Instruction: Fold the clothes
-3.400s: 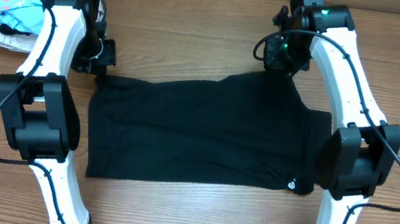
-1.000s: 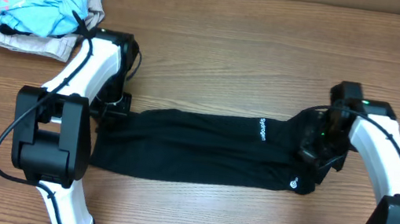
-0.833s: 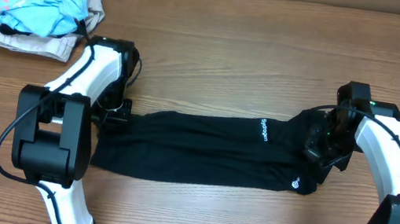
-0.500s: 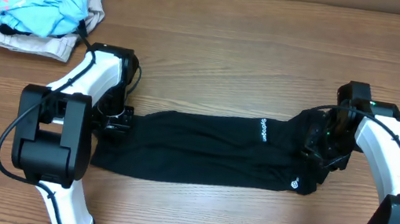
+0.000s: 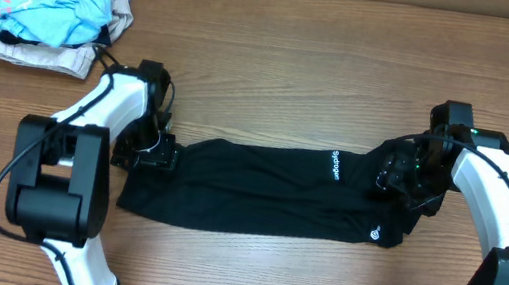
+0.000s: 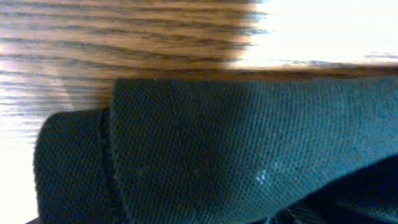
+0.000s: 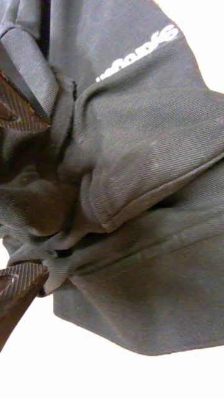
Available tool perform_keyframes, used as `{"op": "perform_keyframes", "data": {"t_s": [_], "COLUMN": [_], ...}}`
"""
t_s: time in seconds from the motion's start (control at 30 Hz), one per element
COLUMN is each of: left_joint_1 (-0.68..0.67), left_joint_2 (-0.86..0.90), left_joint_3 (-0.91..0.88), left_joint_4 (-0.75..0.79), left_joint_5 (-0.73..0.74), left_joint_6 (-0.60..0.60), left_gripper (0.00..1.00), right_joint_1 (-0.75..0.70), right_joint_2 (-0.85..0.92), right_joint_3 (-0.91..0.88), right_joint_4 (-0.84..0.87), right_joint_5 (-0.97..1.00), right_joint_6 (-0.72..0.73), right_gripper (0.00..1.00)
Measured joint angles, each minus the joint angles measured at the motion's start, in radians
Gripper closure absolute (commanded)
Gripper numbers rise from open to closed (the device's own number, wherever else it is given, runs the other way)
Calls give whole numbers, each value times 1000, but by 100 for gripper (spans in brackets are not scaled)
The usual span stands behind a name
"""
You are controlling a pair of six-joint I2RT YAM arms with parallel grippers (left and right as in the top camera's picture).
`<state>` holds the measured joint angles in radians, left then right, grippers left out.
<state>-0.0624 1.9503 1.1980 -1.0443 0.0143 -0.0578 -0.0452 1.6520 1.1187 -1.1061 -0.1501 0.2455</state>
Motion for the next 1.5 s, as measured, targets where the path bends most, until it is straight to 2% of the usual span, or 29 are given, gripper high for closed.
{"op": "perform_keyframes", "data": {"t_s": [0.1,0.13,0.17,0.2,0.23,0.27,0.53,0.73,1.13,1.33,1.5], "left_joint_1": [0,0,0,-2,-2,-2,-1,25,179,146,58], "left_joint_2": [-31,-39,-45,-50,-55,-59,-65,-19,43,43,43], "left_joint_3": [-42,-55,-64,-73,-80,-85,-86,-4,351,486,549], "left_joint_4": [47,60,71,81,93,101,112,39,-173,-290,-344], "left_joint_5": [5,10,14,21,29,46,81,79,-161,-162,-67], "left_joint_6": [6,6,8,7,4,5,1,-2,14,41,58], "left_gripper": [37,53,64,81,91,96,96,96,96,96,96], "right_joint_1": [0,0,0,0,0,0,0,0,0,0,0], "right_joint_2": [0,0,0,0,0,0,0,0,0,0,0], "right_joint_3": [0,0,0,0,0,0,0,0,0,0,0], "right_joint_4": [14,19,23,30,36,40,49,44,32,25,24], "right_joint_5": [0,0,0,0,0,0,0,0,0,-8,-23], "right_joint_6": [-5,-6,-7,-7,-7,-8,-11,-11,-10,-11,-10], "right_gripper": [27,27,27,27,28,28,28,28,28,28,28]}}
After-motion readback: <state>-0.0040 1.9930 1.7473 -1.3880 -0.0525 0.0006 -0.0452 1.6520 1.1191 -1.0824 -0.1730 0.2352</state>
